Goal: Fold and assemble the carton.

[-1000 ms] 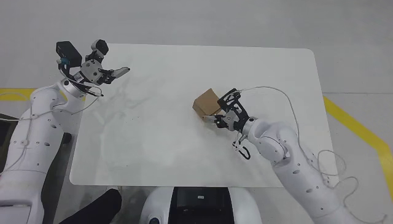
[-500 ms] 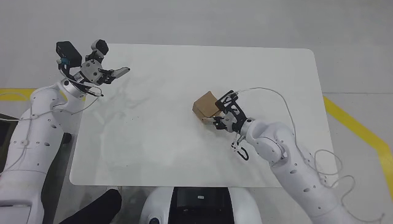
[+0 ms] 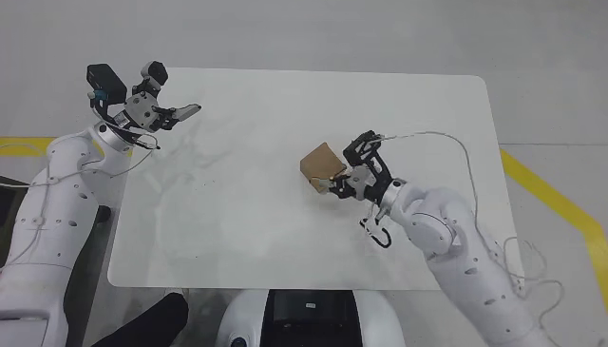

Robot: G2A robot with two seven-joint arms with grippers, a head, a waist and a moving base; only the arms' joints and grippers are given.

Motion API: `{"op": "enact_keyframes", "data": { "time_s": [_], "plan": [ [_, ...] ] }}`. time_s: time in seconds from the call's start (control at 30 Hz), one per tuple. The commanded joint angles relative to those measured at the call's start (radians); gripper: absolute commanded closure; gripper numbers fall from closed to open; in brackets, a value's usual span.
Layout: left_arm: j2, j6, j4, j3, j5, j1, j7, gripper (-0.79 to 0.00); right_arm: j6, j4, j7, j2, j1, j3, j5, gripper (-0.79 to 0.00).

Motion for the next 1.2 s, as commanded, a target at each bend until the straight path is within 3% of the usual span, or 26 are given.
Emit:
{"op": "enact_keyframes", "data": {
  "time_s": [0.0,0.5,1.17],
  "plan": [
    [0.000,0.000,0.000,0.000,0.000,0.000,0.000,-0.785,-0.001,-0.008,-0.030,0.006,-0.010,0.041,-0.026,-0.785],
    [0.000,0.000,0.000,0.000,0.000,0.000,0.000,-0.785,-0.055,0.161,-0.257,0.026,0.068,0.229,-0.113,-0.785],
    [0.000,0.000,0.000,0.000,0.000,0.000,0.000,-0.785,-0.036,0.220,-0.296,0.030,0.124,0.266,-0.159,-0.784]
  ]
}}
